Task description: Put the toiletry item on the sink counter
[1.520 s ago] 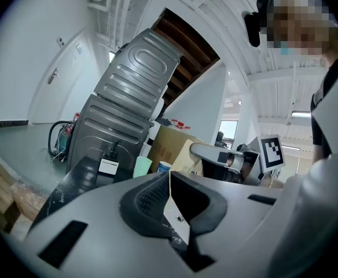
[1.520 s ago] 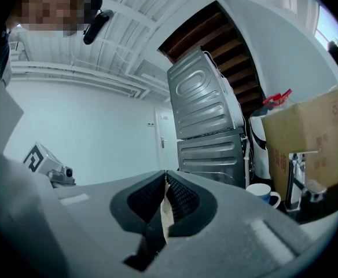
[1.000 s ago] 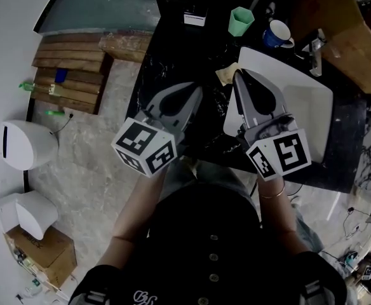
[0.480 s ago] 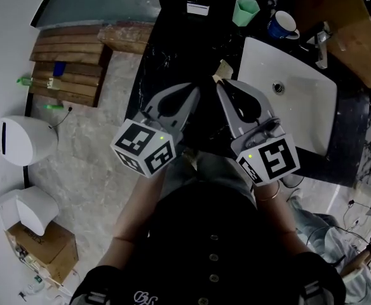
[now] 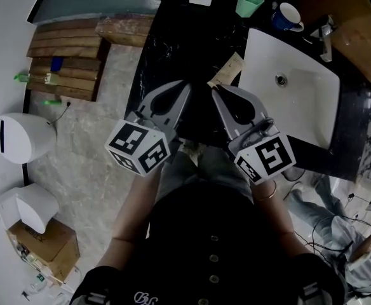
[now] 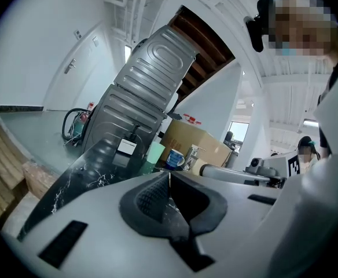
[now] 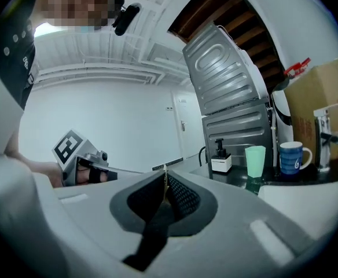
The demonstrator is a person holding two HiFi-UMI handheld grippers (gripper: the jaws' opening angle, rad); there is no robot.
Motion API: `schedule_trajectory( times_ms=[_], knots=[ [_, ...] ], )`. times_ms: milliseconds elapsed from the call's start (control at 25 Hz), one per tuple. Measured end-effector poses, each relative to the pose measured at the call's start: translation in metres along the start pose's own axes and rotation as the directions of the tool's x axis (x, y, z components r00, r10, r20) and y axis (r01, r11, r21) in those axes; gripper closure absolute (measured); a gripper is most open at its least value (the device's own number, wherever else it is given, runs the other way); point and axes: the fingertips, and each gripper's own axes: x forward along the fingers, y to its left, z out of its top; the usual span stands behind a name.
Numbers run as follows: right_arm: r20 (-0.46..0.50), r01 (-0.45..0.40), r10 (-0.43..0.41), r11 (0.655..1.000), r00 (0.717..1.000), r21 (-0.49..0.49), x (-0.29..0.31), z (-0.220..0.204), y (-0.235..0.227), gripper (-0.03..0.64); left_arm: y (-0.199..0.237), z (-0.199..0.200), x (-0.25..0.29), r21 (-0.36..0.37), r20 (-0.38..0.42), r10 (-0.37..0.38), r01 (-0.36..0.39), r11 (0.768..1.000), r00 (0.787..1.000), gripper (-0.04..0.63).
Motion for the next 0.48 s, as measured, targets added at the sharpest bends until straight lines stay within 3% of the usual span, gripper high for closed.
schedule_trajectory(
  times_ms=[160,480],
  knots=[
    [-0.018,-0.001,0.002,0.999,1.0,0.034,0.001,-0.009,0.002,0.607,-0.001,-0.006,-0.001,-0.001,-0.022,-0.012,0.012,1.0,1.0,0.581],
    [-0.176,-0.022,0.03,0.999,0.984,0.045,0.008,-0.042,0.011,0.607,0.008,-0.016,-0.005,-0.024,-0.038,0.001,-0.002,1.0,0.999,0.581]
  ],
)
